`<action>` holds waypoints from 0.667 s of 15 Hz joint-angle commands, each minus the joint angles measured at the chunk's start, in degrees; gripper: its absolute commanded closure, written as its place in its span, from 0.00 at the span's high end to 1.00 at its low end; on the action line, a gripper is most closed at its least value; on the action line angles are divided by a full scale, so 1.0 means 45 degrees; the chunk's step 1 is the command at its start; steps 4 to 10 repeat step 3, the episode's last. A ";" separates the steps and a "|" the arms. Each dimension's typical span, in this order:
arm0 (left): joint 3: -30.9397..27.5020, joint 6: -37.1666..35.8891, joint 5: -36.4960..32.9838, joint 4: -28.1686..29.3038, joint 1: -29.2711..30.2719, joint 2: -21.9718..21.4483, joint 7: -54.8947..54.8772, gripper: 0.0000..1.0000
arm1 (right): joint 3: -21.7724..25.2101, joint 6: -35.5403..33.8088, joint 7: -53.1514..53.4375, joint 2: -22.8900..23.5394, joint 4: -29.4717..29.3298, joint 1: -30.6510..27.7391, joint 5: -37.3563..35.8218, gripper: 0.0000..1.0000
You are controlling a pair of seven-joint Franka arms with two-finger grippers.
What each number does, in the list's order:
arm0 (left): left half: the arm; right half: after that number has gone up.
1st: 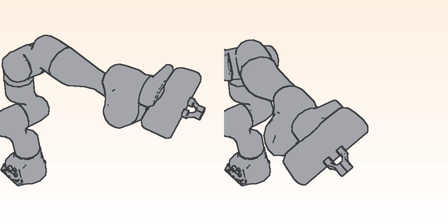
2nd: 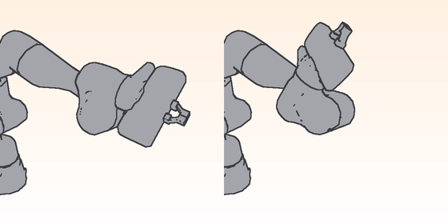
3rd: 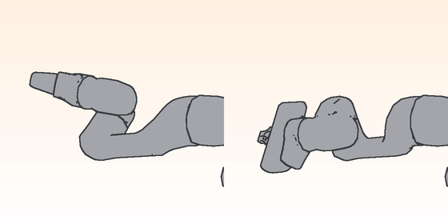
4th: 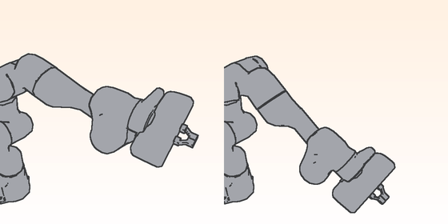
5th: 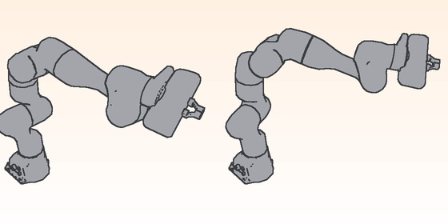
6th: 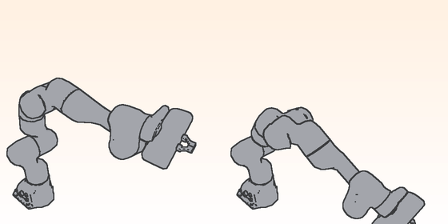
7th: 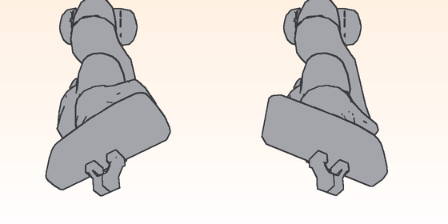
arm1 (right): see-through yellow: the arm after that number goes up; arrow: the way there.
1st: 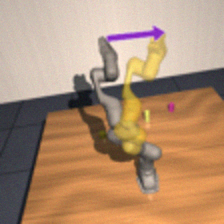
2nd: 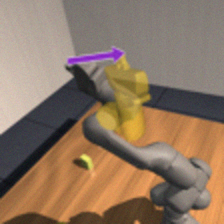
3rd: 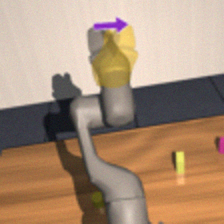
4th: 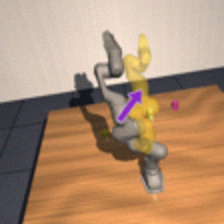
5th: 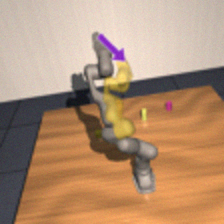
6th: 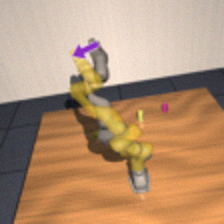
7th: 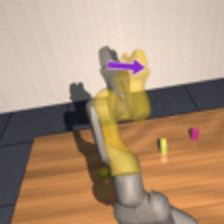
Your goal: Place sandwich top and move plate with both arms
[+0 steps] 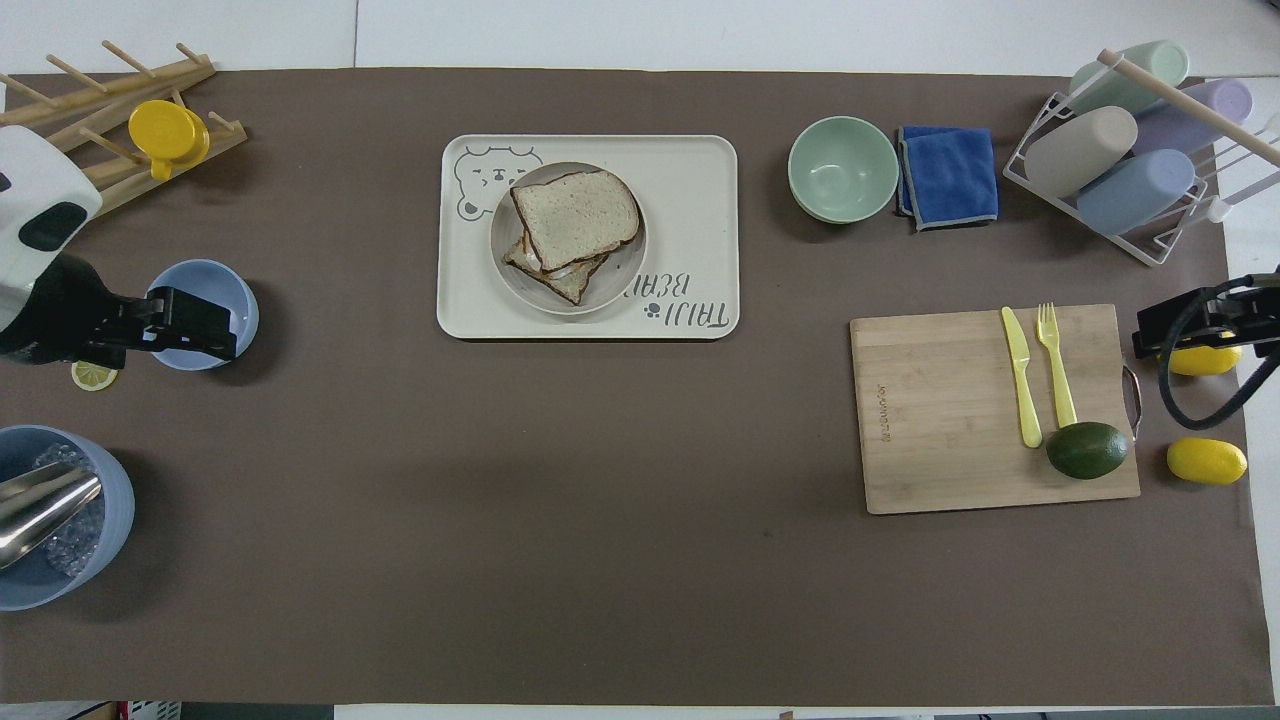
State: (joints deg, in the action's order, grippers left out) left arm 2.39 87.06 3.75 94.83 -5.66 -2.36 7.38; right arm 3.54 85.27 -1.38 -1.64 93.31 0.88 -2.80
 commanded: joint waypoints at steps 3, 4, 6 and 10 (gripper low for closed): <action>0.0015 -0.0187 -0.0229 -0.0252 0.0164 0.0096 -0.0253 1.00 | -0.0065 -0.0141 -0.0144 -0.0202 0.0143 -0.0196 0.0330 1.00; 0.0015 -0.0187 -0.0229 -0.0252 0.0164 0.0096 -0.0253 1.00 | -0.0065 -0.0141 -0.0144 -0.0202 0.0143 -0.0196 0.0330 1.00; 0.0015 -0.0187 -0.0229 -0.0252 0.0164 0.0096 -0.0253 1.00 | -0.0065 -0.0141 -0.0144 -0.0202 0.0143 -0.0196 0.0330 1.00; 0.0015 -0.0187 -0.0229 -0.0252 0.0164 0.0096 -0.0253 1.00 | -0.0065 -0.0141 -0.0144 -0.0202 0.0143 -0.0196 0.0330 1.00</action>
